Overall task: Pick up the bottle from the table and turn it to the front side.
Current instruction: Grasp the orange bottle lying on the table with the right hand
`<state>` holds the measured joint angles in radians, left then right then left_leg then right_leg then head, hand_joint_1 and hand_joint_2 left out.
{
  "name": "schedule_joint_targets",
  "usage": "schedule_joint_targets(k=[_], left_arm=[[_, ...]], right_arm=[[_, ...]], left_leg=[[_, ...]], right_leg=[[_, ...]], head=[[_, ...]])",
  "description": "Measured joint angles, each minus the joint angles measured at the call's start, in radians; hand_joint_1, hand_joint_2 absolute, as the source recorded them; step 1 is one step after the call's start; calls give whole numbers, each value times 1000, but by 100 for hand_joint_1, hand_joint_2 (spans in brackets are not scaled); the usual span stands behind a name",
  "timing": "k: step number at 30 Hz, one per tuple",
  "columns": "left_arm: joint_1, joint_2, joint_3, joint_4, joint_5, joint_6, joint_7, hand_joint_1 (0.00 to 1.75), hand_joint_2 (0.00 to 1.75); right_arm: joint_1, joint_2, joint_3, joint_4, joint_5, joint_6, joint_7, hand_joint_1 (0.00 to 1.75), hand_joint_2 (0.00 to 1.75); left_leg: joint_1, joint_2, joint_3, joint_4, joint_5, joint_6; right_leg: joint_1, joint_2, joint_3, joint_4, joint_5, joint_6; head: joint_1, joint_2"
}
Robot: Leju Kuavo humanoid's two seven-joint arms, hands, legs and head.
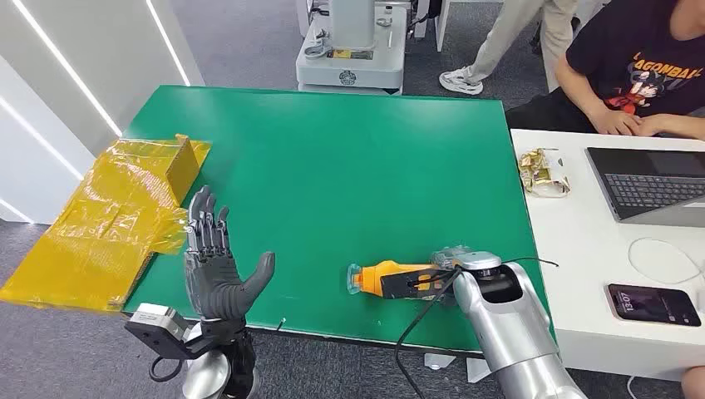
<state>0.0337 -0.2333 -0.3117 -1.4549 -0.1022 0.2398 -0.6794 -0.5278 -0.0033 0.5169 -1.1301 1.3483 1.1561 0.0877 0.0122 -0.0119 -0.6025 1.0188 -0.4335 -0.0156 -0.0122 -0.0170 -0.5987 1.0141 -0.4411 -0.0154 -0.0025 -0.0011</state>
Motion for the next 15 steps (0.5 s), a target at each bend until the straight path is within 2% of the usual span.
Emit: schedule_joint_targets(k=[5, 9, 11, 15], left_arm=[[0, -4, 0, 0, 0, 2, -1, 0, 175], [-1, -6, 0, 1, 1, 9, -5, 0, 175], [-1, -7, 0, 4, 4, 16, -9, 0, 175], [-3, -8, 0, 16, 11, 31, -13, 0, 175]], right_arm=[[10, 17, -26, -12, -18, 2, -15, 175, 175], [31, 42, -73, -57, -57, 34, -72, 175, 175], [60, 68, -128, -108, -70, 63, -165, 175, 175], [128, 159, -318, -219, -131, 113, -475, 175, 175]], left_leg=[[0, 0, 0, 0, 0, 0], [0, -1, 0, 0, 0, 0], [0, -1, 0, 0, 0, 0], [0, -1, -1, 0, 0, 0]], right_leg=[[0, 0, 0, 0, 0, 0], [0, 0, 0, 0, 0, 0], [0, -1, 0, 0, 0, 0], [0, -1, -1, 0, 0, 0]], head=[[0, 0], [0, 0], [0, 0], [0, 0]])
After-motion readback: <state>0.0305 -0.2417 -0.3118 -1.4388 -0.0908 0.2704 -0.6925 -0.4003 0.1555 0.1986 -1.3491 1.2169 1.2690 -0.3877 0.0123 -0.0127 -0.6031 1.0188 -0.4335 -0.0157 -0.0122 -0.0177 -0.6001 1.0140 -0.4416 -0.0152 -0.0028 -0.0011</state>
